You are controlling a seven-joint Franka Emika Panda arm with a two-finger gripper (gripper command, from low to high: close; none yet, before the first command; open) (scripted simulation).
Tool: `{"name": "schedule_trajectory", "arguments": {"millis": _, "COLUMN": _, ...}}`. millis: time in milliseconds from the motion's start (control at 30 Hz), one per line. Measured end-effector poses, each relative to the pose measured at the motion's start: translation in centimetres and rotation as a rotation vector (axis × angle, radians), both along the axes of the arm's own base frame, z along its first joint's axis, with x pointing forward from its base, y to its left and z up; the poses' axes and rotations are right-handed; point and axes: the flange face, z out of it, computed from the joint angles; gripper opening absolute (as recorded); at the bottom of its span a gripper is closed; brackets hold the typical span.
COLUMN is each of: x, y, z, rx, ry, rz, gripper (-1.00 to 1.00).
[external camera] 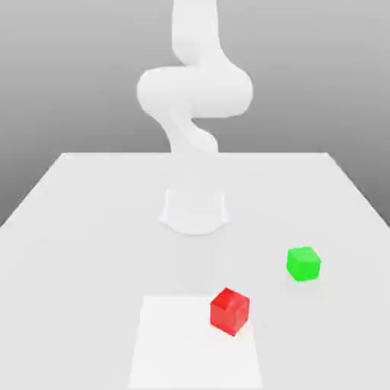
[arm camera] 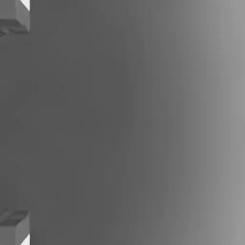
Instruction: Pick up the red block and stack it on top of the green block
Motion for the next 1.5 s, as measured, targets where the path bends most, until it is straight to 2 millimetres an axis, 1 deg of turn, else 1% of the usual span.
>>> {"name": "schedule_trajectory", "arguments": {"millis": 167, "x": 2.8, "y": 0.7, "z": -4.7, "rx": -0.152, "ry": 0.074, "rz": 0.183, "gripper": 0.0}}
{"name": "schedule_trajectory", "arguments": {"millis": 367, "x": 5.2, "y": 1.5, "z": -10.5, "rx": -0.313, "ry": 0.156, "rz": 0.411, "gripper": 0.0}}
{"name": "schedule_trajectory", "arguments": {"millis": 567, "x": 6.9, "y": 2.3, "z": -16.4, "rx": -0.458, "ry": 0.229, "rz": 0.652, "gripper": 0.0}}
{"name": "schedule_trajectory", "arguments": {"millis": 733, "x": 7.6, "y": 3.0, "z": -21.4, "rx": -0.564, "ry": 0.283, "rz": 0.863, "gripper": 0.0}}
{"name": "schedule_trajectory", "arguments": {"millis": 900, "x": 7.7, "y": 3.7, "z": -26.3, "rx": -0.659, "ry": 0.328, "rz": 1.083, "gripper": 0.0}}
{"name": "schedule_trajectory", "arguments": {"millis": 1100, "x": 7.1, "y": 4.4, "z": -32.1, "rx": -0.754, "ry": 0.367, "rz": 1.358, "gripper": 0.0}}
{"name": "schedule_trajectory", "arguments": {"millis": 1300, "x": 5.7, "y": 5.0, "z": -37.6, "rx": -0.828, "ry": 0.387, "rz": 1.643, "gripper": 0.0}}
{"name": "schedule_trajectory", "arguments": {"millis": 1500, "x": 3.6, "y": 5.5, "z": -42.8, "rx": -0.879, "ry": 0.383, "rz": 1.936, "gripper": 0.0}}
